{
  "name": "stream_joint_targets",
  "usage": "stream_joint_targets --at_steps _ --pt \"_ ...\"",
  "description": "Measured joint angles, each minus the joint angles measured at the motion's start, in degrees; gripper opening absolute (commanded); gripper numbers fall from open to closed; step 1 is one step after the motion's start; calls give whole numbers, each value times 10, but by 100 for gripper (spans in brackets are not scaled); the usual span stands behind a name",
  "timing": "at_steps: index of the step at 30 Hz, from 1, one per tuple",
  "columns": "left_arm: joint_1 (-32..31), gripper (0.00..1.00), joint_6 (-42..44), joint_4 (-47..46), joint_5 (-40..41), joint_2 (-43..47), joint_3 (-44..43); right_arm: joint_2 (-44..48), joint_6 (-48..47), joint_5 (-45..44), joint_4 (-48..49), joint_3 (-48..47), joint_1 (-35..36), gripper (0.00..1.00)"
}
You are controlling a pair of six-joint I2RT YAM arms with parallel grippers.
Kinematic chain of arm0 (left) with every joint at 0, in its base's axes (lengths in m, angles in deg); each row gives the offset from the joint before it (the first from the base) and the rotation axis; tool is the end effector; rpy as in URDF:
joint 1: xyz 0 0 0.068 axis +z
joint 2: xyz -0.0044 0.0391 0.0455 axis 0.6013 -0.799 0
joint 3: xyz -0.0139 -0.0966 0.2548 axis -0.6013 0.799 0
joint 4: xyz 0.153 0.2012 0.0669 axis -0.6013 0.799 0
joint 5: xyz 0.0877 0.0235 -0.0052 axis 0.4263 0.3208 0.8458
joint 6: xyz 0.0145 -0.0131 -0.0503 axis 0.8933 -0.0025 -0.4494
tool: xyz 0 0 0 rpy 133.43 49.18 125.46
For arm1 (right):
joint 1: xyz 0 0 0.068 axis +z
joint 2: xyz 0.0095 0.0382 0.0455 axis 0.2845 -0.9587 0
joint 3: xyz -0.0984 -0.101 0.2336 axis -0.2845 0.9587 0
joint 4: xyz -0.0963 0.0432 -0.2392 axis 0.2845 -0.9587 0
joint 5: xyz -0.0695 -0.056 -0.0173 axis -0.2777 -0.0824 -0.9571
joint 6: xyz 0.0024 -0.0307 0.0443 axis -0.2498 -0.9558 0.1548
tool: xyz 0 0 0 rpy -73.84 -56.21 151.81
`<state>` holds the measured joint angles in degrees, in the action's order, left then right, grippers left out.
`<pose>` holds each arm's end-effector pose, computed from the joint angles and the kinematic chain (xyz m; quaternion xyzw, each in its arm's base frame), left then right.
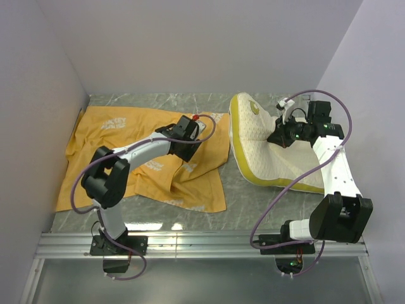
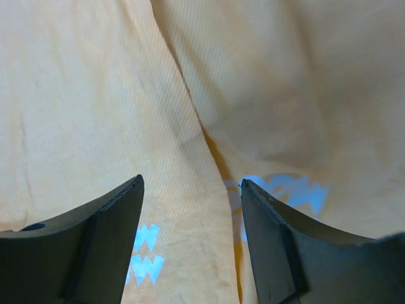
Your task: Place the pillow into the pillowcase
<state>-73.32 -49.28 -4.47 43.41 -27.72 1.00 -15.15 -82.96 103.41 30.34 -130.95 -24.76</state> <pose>0.3122 -0.2217 0.2222 0.2844 0.9103 0.0002 0.3007 0.2758 -0.0142 0.3266 -0.3342 0.8115 0.2227 0.4245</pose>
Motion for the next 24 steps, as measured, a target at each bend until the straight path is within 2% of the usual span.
stream_joint_targets --at_steps 7,15,19,21,24 --pt "6 68 -6 4 22 -56 9 0 -2 0 1 6 0 0" --pt "39 53 -27 8 22 -78 7 0 -13 0 0 9 0 0" --pt "53 44 -27 18 27 -66 12 0 -14 0 0 9 0 0" --pt "55 35 -28 21 30 -54 12 0 -14 0 0 9 1 0" --pt "54 32 -25 23 32 -36 11 0 -15 0 0 9 2 0"
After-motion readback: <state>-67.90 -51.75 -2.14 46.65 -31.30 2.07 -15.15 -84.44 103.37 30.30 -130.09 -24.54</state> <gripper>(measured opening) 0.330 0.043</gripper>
